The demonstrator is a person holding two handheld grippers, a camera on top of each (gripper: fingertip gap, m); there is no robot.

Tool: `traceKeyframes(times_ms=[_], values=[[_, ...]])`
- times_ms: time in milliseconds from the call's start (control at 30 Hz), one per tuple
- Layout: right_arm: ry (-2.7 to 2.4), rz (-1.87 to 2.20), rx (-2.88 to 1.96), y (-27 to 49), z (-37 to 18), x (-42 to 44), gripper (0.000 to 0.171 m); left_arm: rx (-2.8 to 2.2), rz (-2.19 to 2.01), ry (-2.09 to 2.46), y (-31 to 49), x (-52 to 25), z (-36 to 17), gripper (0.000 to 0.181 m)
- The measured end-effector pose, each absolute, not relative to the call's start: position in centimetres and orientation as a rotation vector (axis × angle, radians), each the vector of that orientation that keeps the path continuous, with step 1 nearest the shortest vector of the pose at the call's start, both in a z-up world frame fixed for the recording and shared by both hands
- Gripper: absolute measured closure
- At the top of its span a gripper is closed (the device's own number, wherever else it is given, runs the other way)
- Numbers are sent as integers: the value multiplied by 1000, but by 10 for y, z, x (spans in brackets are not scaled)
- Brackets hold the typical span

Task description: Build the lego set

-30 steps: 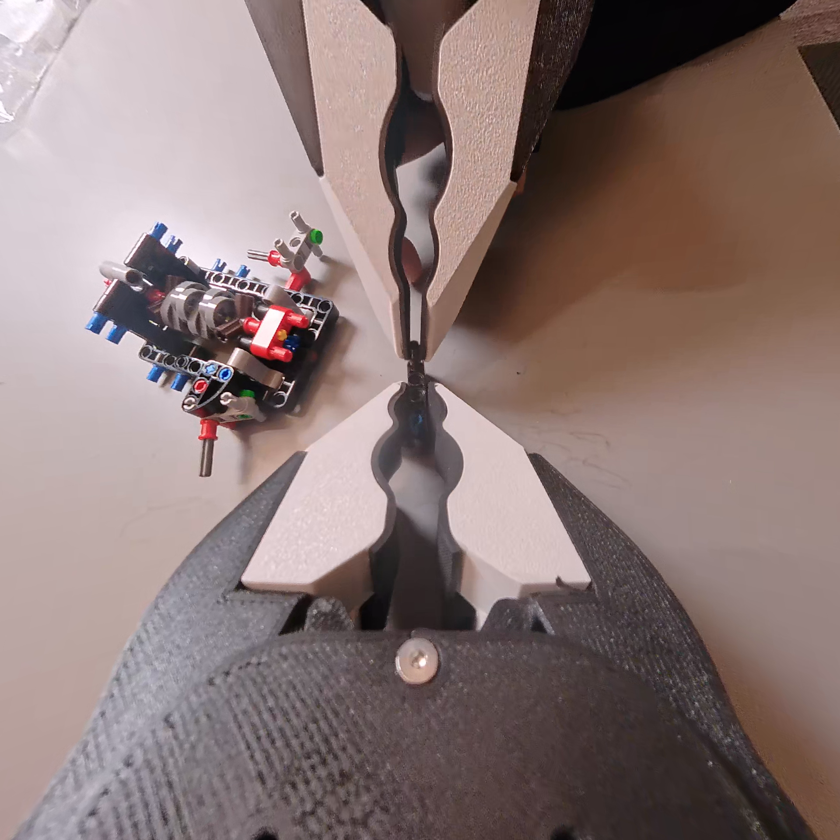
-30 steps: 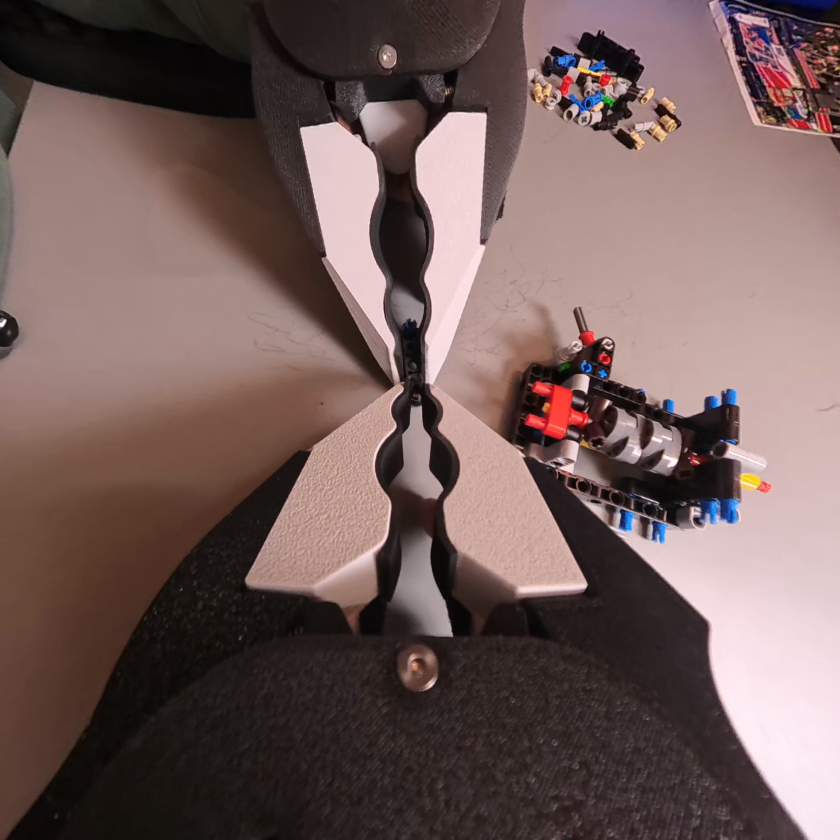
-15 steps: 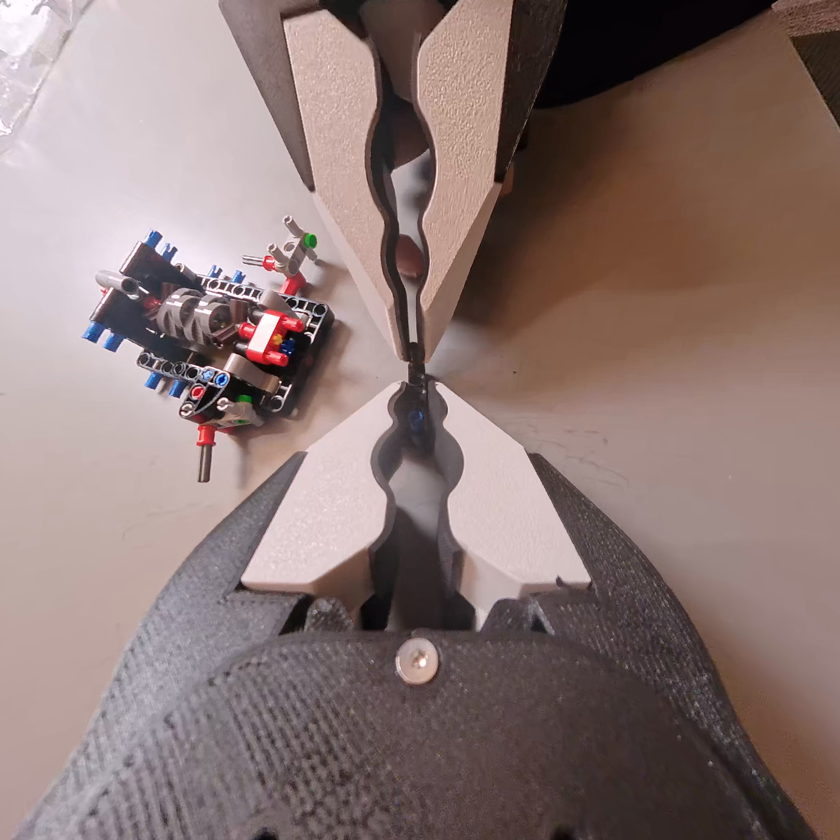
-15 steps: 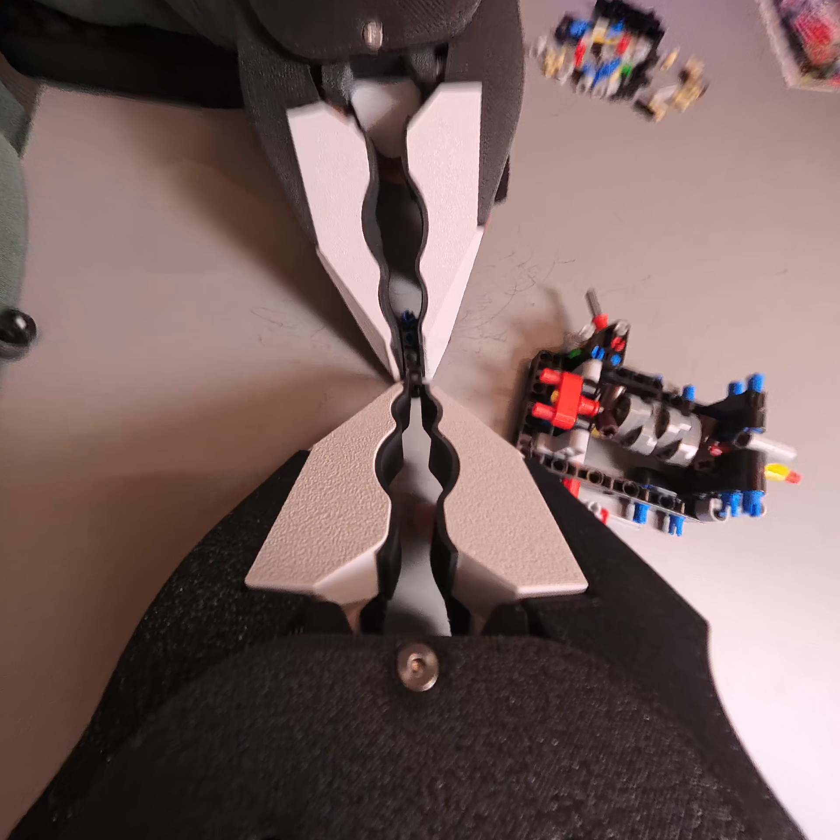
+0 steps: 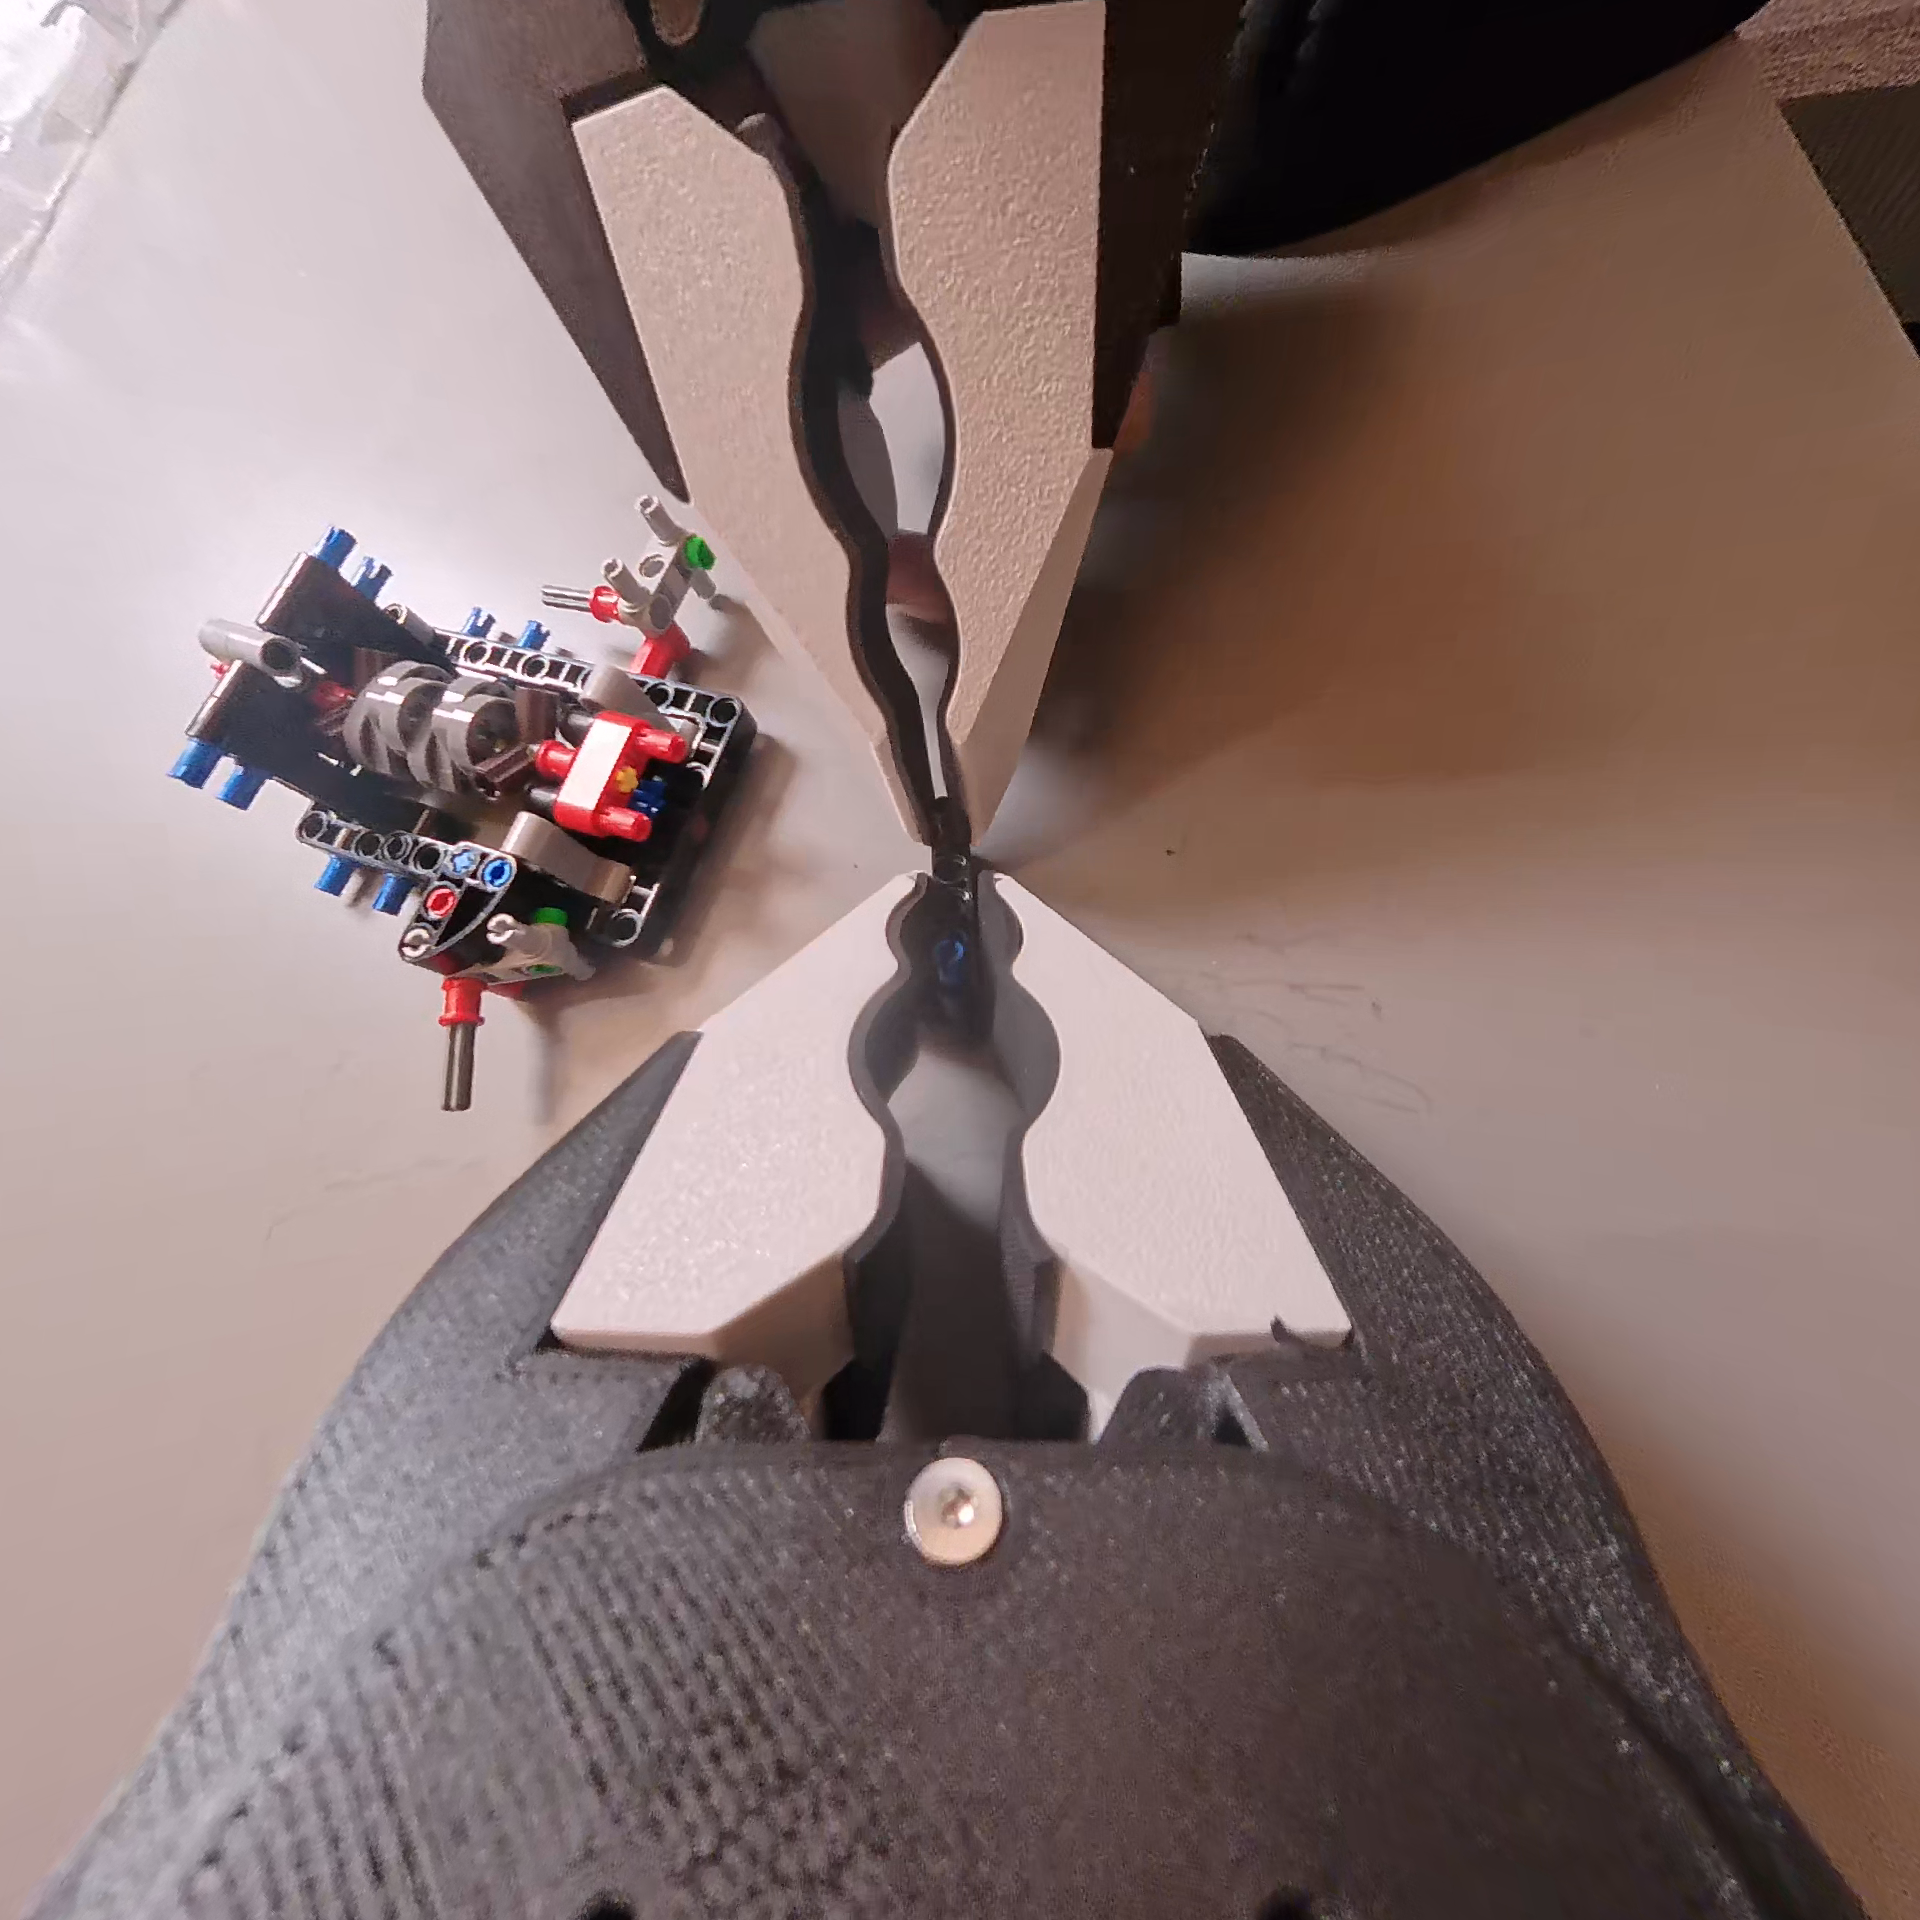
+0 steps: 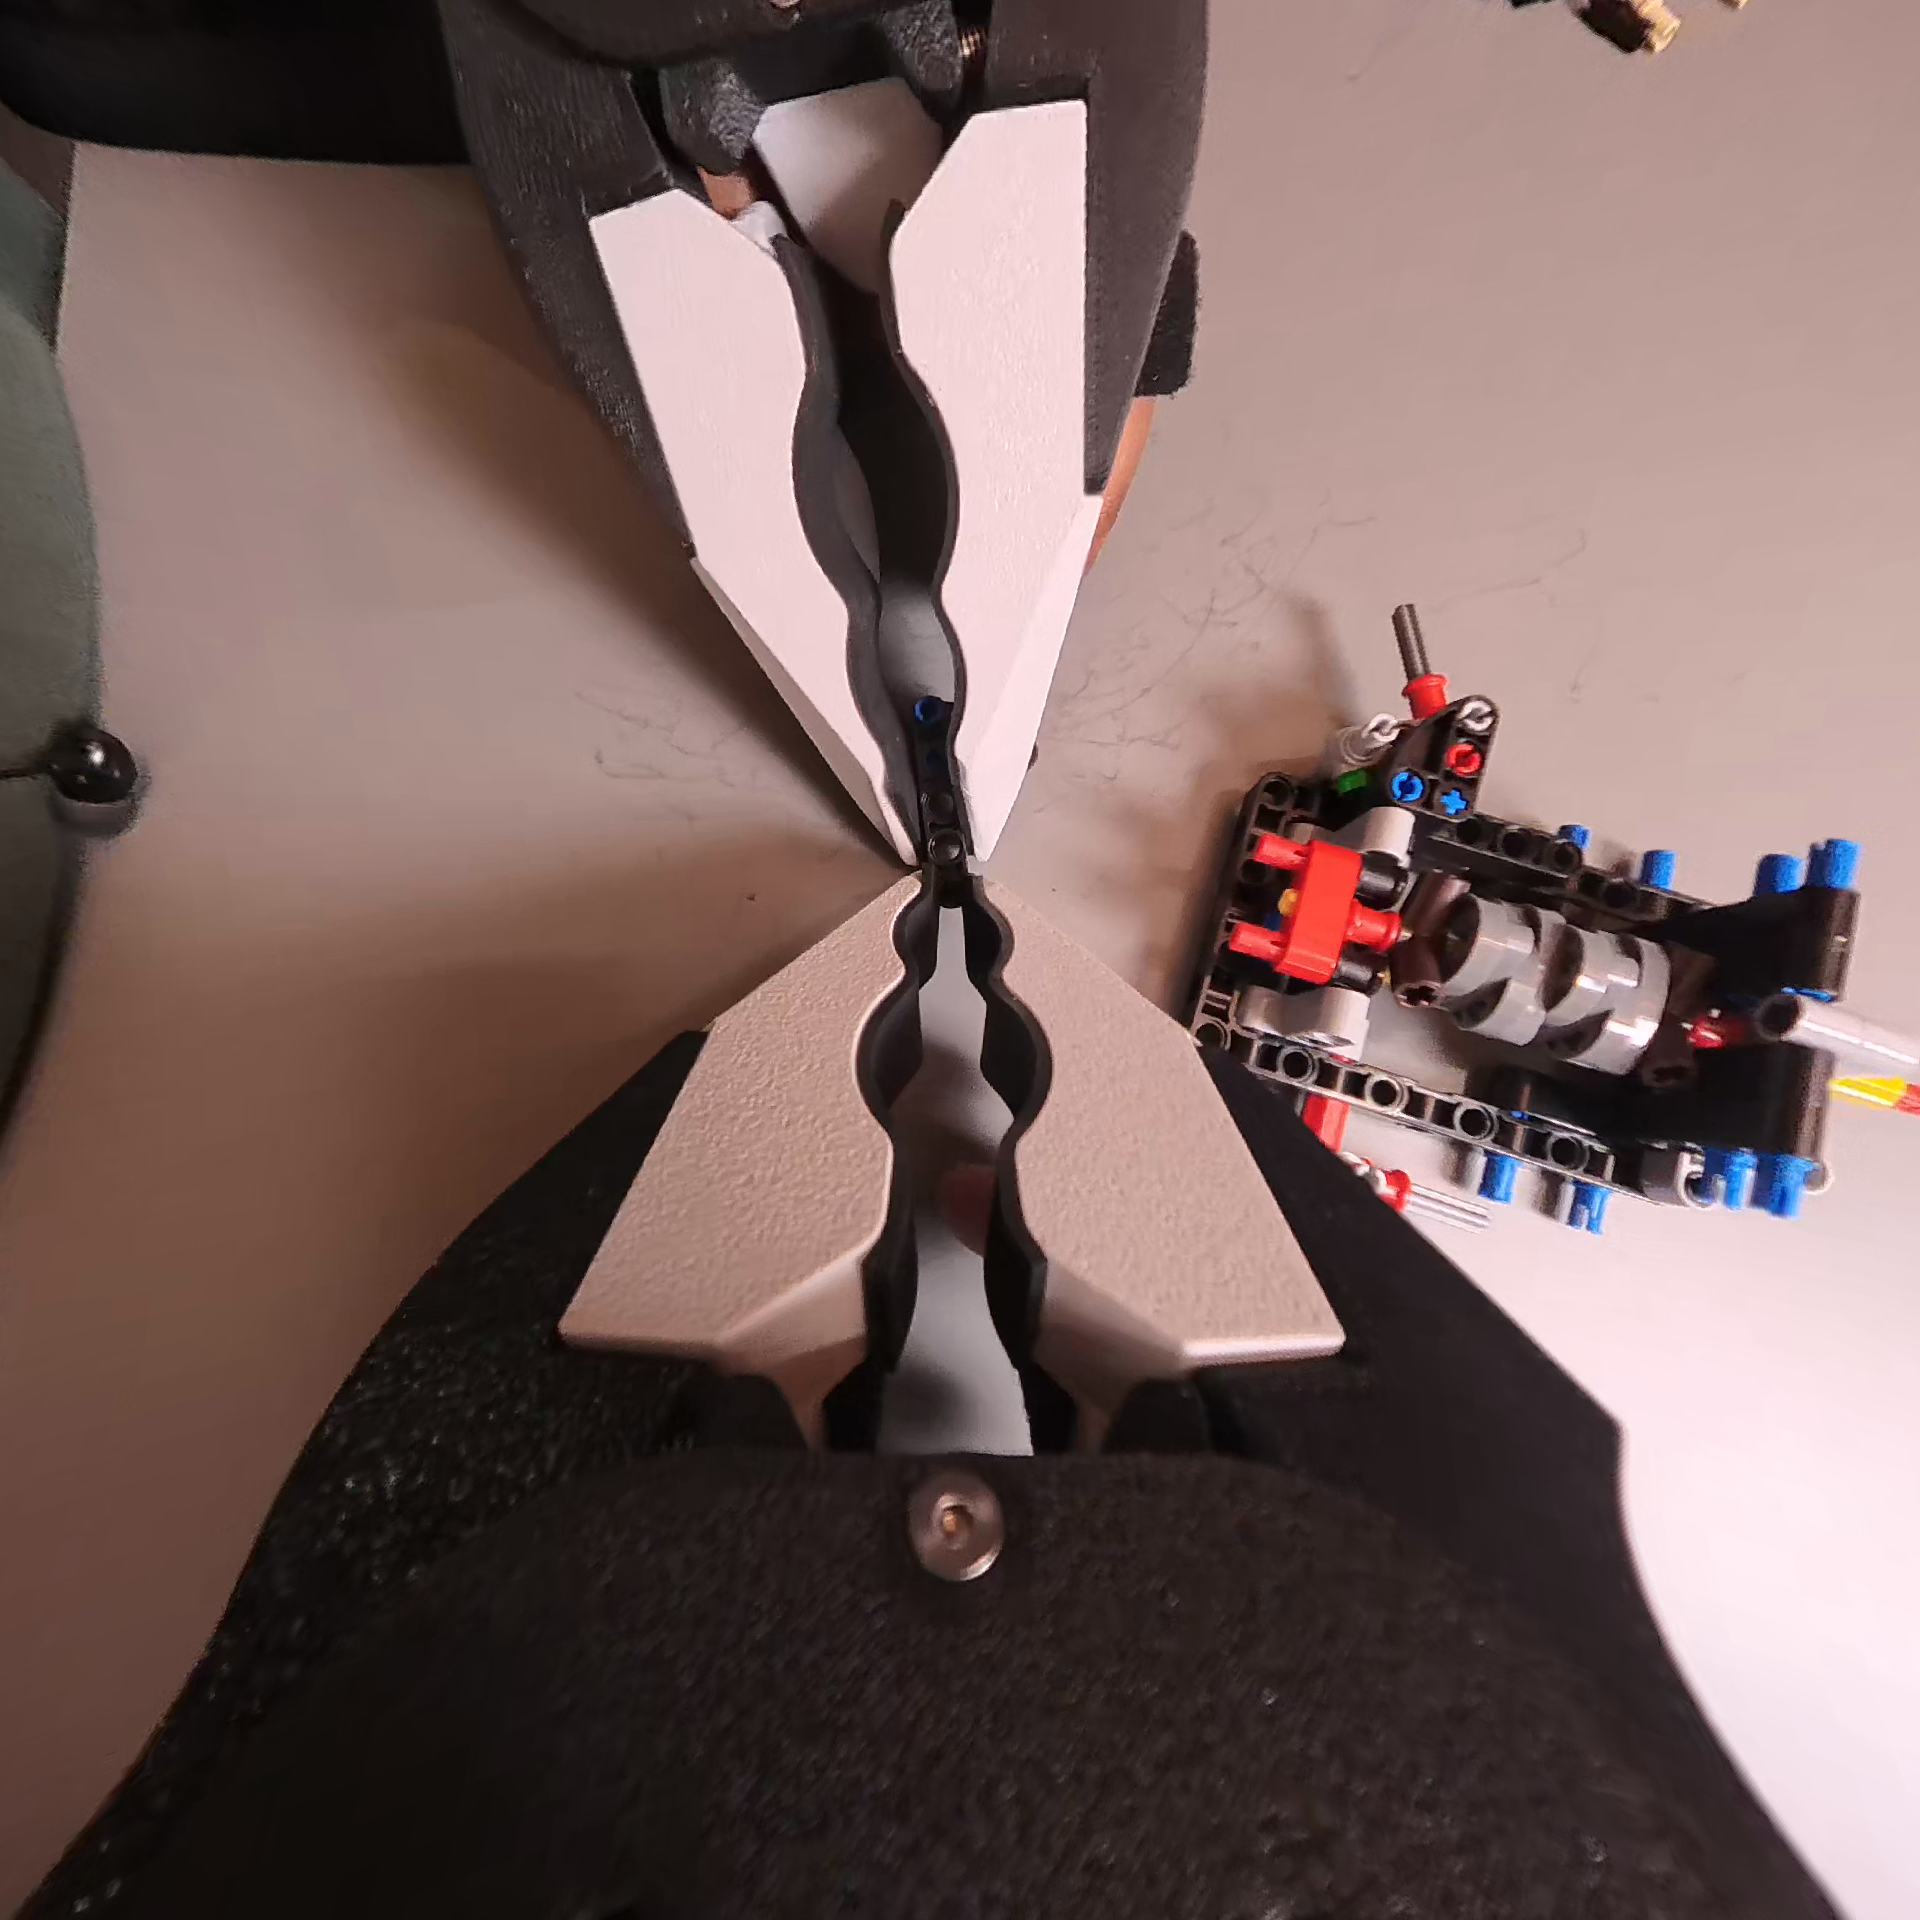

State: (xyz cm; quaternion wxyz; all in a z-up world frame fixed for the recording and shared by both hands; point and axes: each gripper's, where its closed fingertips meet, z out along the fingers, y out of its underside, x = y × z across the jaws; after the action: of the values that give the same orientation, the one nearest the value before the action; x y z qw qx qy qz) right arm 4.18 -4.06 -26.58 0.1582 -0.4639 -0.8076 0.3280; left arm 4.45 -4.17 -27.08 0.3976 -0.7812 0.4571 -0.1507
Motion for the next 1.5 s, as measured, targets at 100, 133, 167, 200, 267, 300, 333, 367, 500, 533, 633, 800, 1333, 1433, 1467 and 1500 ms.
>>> traceKeyframes(times_ms=[100,133,167,200,267,300,333,367,500,533,633,800,1333,1433,1467,1500], values=[[-2324,940,-1376,-41,-266,42,168,-1974,-378,1162,-42,44,-271,175],[-2324,943,-1352,-41,-265,41,169,-1976,-381,1160,-42,44,-271,175],[-2309,948,-1296,-41,-265,40,169,-1983,-390,1151,-41,44,-270,175],[-2270,946,-1227,-40,-262,38,169,-1996,-396,1128,-40,42,-270,176],[-2214,1016,-1107,-48,-252,41,144,-2010,-450,1058,-38,38,-265,176],[-2177,1040,-1062,-50,-244,42,136,-2013,-516,1004,-38,37,-260,176],[-2141,1019,-1014,-49,-237,41,133,-2014,-610,946,-39,38,-254,176],[-2119,964,-956,-47,-233,39,131,-2016,-714,890,-42,39,-248,176],[-2053,856,-783,-49,-222,32,139,-1986,-1039,694,-45,41,-226,176],[-2040,838,-767,-48,-221,31,143,-1978,-1089,656,-44,41,-222,176],[-2011,794,-734,-45,-217,30,154,-1954,-1205,601,-47,44,-214,176],[-2016,825,-735,-46,-213,32,163,-1936,-1353,521,-49,47,-209,177],[-1808,1284,-1112,-28,-194,29,164,-1760,-950,636,-44,11,-181,158],[-1735,1406,-1149,-26,-183,28,164,-1740,-788,702,-42,16,-184,155],[-1723,1438,-1149,-28,-180,29,164,-1733,-766,704,-41,19,-184,155],[-1716,1466,-1152,-30,-178,29,164,-1729,-753,712,-40,22,-184,155]])
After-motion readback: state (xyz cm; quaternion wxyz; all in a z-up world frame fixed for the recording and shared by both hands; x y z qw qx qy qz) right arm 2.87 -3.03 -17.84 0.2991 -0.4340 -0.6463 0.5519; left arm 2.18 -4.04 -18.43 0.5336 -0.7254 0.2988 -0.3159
